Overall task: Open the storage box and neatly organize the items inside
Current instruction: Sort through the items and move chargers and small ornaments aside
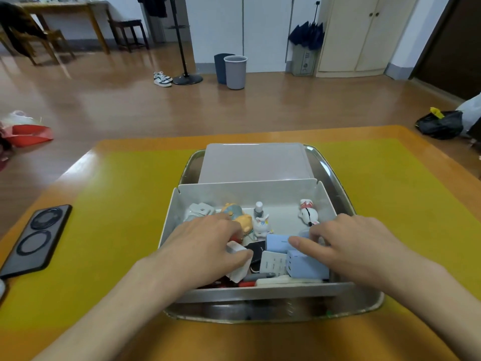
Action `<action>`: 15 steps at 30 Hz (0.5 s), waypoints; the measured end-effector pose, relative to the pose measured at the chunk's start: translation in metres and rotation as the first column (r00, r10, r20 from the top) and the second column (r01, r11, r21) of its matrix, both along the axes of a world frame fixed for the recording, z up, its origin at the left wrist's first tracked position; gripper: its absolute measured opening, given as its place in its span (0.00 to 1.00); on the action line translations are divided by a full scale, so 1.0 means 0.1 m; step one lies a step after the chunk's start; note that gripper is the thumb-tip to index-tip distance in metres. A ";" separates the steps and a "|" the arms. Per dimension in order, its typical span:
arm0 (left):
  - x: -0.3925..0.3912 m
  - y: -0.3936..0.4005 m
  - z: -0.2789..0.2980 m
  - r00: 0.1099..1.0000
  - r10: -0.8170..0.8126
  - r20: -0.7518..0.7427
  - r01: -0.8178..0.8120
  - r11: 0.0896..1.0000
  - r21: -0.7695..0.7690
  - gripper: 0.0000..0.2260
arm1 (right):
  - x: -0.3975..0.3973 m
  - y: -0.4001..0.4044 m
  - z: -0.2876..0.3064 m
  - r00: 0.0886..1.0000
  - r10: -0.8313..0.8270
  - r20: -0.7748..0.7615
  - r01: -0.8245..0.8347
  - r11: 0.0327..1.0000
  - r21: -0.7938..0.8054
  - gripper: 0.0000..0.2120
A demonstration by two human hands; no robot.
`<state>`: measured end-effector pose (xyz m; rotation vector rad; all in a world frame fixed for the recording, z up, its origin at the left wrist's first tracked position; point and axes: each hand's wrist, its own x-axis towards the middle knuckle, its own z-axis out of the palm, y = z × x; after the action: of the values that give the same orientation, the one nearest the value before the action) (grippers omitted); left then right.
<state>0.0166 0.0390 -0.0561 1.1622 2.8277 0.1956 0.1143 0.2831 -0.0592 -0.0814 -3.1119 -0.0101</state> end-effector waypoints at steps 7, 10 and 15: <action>-0.38 0.13 0.00 0.992 0.113 0.064 -0.124 0.972 0.201 0.08 | -0.37 0.21 0.05 0.992 -0.092 -0.083 0.088 0.995 -0.049 0.11; -0.51 0.28 -0.12 0.990 0.118 0.082 -0.133 0.967 0.218 0.09 | -0.55 0.17 0.00 0.989 -0.115 -0.097 0.114 0.993 -0.017 0.09; -0.51 0.45 -0.29 0.990 0.096 0.104 -0.118 0.965 0.235 0.14 | -0.73 0.01 -0.18 0.994 -0.108 -0.035 0.112 0.976 0.186 0.02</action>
<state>-0.0342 0.0845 -0.0855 1.0083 2.8467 0.5993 0.0409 0.2842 -0.0774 -0.2470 -3.0595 -0.3024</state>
